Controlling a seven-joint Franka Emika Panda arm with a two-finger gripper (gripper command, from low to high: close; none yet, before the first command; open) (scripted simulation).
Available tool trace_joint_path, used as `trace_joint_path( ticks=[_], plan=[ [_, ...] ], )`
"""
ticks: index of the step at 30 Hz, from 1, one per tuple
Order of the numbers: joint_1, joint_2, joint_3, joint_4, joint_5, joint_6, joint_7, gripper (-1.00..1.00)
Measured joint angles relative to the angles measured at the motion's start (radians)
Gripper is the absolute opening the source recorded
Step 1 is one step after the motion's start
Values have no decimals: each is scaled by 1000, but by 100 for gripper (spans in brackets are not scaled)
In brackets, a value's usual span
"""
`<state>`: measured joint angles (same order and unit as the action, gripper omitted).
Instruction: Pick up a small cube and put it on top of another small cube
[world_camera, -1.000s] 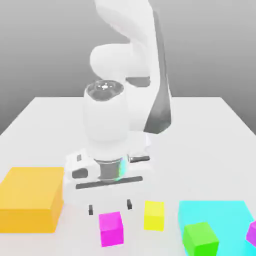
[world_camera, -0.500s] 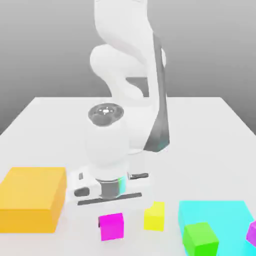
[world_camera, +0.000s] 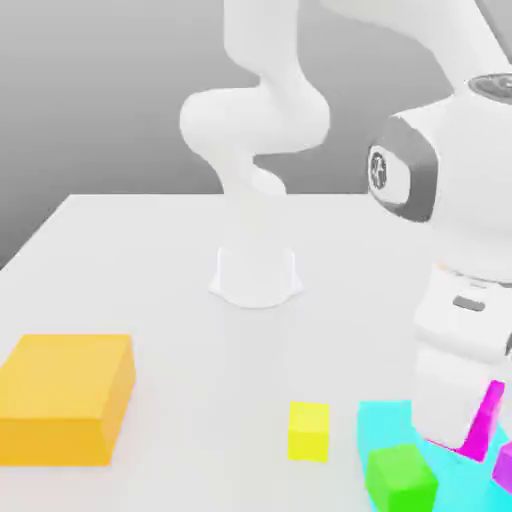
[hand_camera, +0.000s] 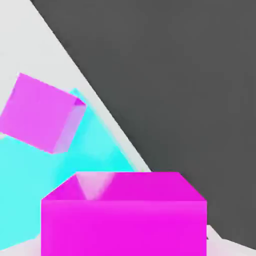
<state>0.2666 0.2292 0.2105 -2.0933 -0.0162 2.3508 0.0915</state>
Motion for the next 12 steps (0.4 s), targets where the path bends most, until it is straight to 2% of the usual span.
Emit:
trace_joint_path(
  ticks=[2,4,5,12],
  plan=[
    [26,32,7,9,-46,-5,-9,-100],
    [43,94,-3,0,-74,58,0,-100],
    [48,119,-8,-5,-85,86,5,100],
    [50,120,-8,-5,-88,87,7,100]
  ],
)
